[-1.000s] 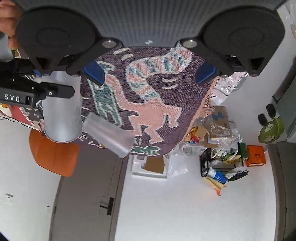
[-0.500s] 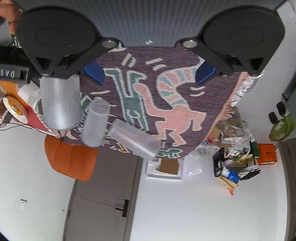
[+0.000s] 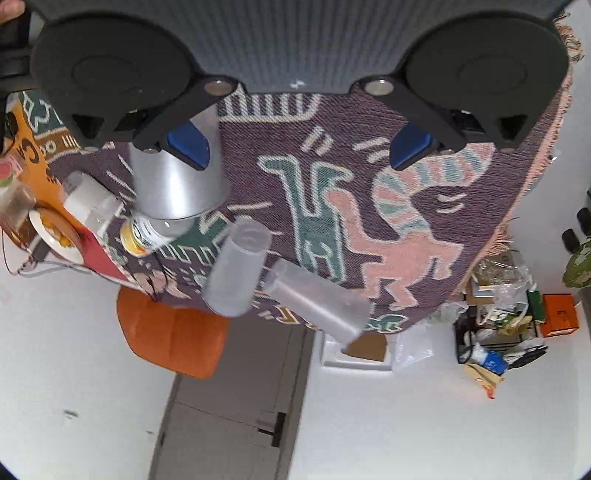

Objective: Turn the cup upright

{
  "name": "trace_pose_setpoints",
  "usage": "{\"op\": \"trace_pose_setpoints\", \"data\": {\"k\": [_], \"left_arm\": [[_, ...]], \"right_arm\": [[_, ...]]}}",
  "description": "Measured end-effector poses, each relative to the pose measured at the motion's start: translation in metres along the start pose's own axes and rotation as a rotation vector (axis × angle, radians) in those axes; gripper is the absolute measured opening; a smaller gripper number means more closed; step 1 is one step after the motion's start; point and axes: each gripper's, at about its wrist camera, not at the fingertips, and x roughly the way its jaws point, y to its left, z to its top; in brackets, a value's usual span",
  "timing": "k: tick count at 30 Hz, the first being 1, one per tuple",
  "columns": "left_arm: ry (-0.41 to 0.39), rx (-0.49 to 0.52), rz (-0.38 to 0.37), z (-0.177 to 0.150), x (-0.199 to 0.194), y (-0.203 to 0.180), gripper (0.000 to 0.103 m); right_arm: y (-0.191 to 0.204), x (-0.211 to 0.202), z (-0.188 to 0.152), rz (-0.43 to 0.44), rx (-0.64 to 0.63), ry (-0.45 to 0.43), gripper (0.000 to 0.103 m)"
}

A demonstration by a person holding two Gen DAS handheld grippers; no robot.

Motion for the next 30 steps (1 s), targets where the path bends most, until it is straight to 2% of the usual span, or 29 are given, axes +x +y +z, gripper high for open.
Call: {"op": "trace_pose_setpoints", "data": {"k": [3, 8, 19, 30], "left_arm": [[0.021, 0.018, -0.022, -0.001, 0.004, -0.006, 0.103], [0.055, 0.009, -0.028, 0.001, 0.015, -0.009, 0.101], [0.120, -0.053, -0.122, 0.015, 0.042, -0.020, 0.092], [0.188, -0.079, -0.198, 0.020, 0.074, -0.039, 0.090]], "right_arm": [[-0.003, 0.001, -0.001, -0.024, 0.012, -0.003, 0.072], [-0.010, -0.013, 0.004, 0.015, 0.023, -0.047, 0.087], [-0.034, -0.035, 0.009, -0.085, 0.004, -0.161, 0.087], [-0.069, -0.054, 0.012, -0.158, 0.067, -0.222, 0.087]]}}
